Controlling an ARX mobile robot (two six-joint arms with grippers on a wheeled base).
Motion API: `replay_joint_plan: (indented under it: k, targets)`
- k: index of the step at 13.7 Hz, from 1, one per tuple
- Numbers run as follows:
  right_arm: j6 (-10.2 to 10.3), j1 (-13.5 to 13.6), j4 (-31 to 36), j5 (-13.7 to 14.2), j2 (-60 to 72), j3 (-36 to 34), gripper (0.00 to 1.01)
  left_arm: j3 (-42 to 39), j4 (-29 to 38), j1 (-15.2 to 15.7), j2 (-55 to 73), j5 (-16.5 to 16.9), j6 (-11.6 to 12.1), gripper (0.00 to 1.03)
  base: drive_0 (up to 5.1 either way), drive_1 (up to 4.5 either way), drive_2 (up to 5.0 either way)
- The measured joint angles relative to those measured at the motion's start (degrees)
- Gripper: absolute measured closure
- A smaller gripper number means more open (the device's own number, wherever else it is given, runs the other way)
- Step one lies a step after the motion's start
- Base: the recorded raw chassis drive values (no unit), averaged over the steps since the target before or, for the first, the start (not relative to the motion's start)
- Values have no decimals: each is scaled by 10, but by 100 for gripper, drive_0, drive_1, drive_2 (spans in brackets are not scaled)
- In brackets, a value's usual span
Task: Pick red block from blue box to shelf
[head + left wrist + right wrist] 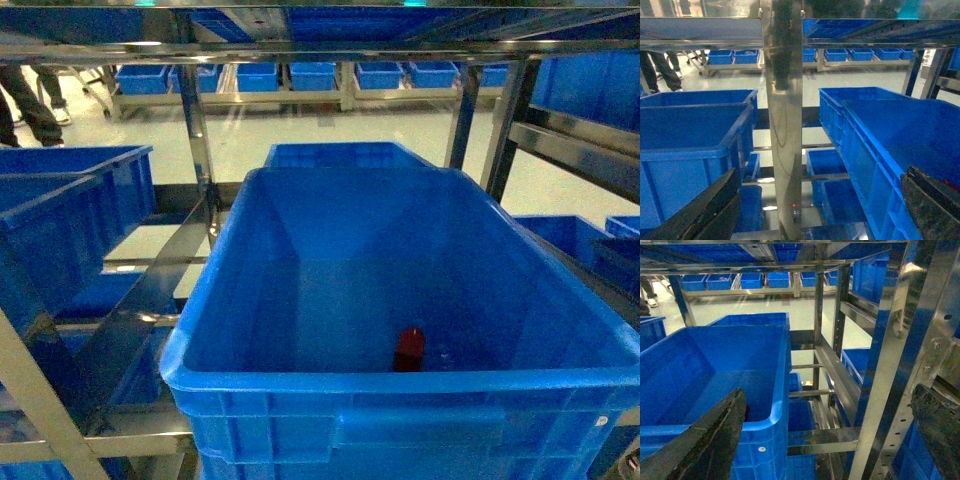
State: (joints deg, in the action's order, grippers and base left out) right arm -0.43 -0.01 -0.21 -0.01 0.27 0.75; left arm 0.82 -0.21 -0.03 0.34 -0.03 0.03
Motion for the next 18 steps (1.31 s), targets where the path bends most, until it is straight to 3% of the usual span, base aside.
replay_joint_plan:
  k: [7, 9, 10, 12, 13, 15, 17, 18]
  targets:
    - [0, 0, 0, 0, 0, 0, 3, 0, 0, 0, 0, 0, 0, 5, 0, 0, 0]
    - [0, 0, 0, 0, 0, 0, 3, 0, 0, 0, 0, 0, 0, 28, 0, 0, 0]
    - [0, 0, 0, 0, 0, 0, 3, 0, 0, 0, 0, 0, 0, 25, 0, 0, 0]
    - [0, 0, 0, 0, 0, 0, 3, 0, 0, 0, 0, 0, 0, 49, 0, 0, 0]
    - [0, 0, 0, 0, 0, 0, 3, 0, 0, 0, 0, 0, 0, 45, 0, 0, 0]
    - [0, 0, 0, 0, 0, 0, 3, 0, 0, 0, 0, 0, 0, 49, 0, 0, 0]
    - [0, 0, 0, 0, 0, 0, 3, 0, 0, 0, 0, 0, 0, 42, 0, 0, 0]
    - [0, 0, 0, 0, 0, 0, 3, 0, 0, 0, 0, 0, 0, 47, 0, 0, 0]
